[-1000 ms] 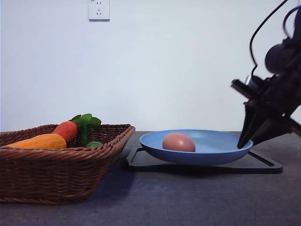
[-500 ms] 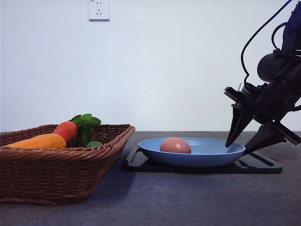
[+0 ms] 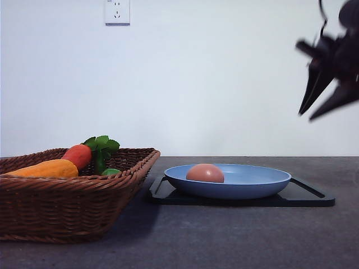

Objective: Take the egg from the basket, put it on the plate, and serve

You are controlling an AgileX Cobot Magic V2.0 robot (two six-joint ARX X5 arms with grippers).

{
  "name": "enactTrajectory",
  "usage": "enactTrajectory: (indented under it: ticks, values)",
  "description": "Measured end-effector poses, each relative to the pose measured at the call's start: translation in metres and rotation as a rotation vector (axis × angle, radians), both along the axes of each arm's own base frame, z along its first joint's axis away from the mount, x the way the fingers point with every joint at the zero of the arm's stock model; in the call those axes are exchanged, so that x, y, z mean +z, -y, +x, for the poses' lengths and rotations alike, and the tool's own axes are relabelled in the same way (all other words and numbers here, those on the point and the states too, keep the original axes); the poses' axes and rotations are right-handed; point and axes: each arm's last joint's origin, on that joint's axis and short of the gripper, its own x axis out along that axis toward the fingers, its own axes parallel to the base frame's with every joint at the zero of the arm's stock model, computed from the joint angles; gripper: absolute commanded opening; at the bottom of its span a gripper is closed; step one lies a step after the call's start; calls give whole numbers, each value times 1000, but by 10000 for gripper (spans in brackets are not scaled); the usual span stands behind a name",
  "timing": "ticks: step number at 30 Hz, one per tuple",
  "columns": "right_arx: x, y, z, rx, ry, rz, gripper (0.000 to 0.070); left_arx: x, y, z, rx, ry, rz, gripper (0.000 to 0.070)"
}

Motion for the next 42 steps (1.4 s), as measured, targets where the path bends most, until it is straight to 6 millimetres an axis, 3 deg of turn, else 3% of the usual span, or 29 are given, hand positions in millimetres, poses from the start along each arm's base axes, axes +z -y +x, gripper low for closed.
enactTrajectory:
  ticks: [7,12,18,23,30,42]
  values:
    - [49,-38,-53,58,192,-265,0,-14,-2,28,158,-21,88,0]
    - [56,-56,-89,58,316,-408,0,-29,-22,41,269,-32,96,0]
    - [36,-67,-123,64,500,-411,0,-63,-47,39,383,17,58,0]
    - [5,-69,-147,33,669,-378,0,-93,-56,18,398,117,-42,0]
    - [-45,-71,-161,2,761,-360,0,-141,-64,-13,408,110,-119,0]
    - [-46,-71,-161,-8,771,-352,0,-145,-67,-19,437,49,-145,0]
